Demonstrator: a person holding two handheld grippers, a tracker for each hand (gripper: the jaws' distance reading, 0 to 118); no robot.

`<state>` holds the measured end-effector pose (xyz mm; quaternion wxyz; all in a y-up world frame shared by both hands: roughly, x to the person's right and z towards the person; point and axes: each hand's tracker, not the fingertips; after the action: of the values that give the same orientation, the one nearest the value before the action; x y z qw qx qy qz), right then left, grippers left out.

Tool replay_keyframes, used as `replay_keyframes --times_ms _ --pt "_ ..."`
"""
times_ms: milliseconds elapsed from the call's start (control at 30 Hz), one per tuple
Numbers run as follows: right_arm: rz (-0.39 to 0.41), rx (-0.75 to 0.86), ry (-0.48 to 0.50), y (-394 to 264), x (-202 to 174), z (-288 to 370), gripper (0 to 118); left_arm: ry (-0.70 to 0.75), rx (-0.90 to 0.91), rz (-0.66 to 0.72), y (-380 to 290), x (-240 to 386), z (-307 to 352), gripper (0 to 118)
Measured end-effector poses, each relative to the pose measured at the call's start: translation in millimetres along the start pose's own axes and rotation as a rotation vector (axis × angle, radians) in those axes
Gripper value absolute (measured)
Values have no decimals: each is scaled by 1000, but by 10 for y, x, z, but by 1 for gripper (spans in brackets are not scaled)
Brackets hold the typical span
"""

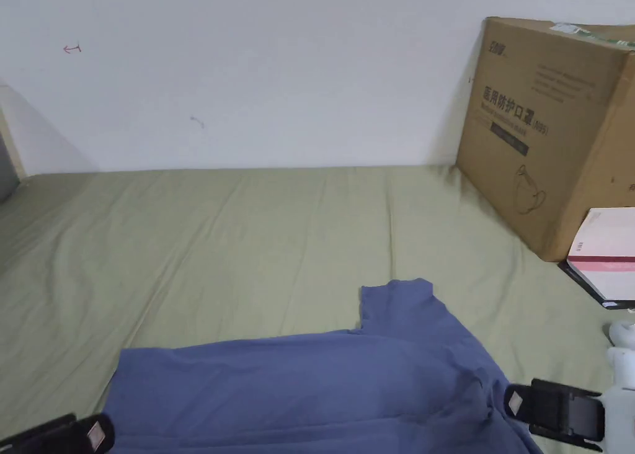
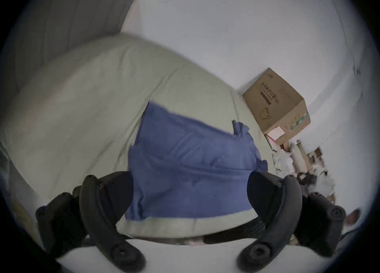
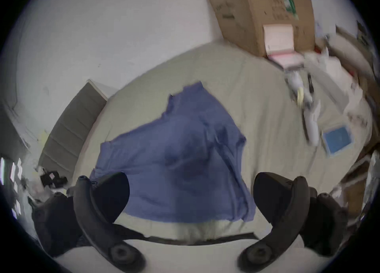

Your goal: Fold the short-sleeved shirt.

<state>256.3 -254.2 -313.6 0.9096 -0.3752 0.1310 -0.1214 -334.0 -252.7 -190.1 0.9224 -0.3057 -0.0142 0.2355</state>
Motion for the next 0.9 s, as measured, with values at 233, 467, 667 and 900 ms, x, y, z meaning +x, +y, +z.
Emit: replay_keyframes --times_ms 233,467,667,900 --pt "48 211 156 380 -620 9 0 41 87 -246 384 593 -77 0" --pt "-48 175 239 634 -814 -325 0 145 -121 -220 1175 204 -972 0" --pt "-62 87 230 637 -717 -637 0 169 -294 -241 1504 -277 -2046 59" --pt "-116 13 188 629 -531 -902 0 269 -387 -161 1215 -798 -2891 114"
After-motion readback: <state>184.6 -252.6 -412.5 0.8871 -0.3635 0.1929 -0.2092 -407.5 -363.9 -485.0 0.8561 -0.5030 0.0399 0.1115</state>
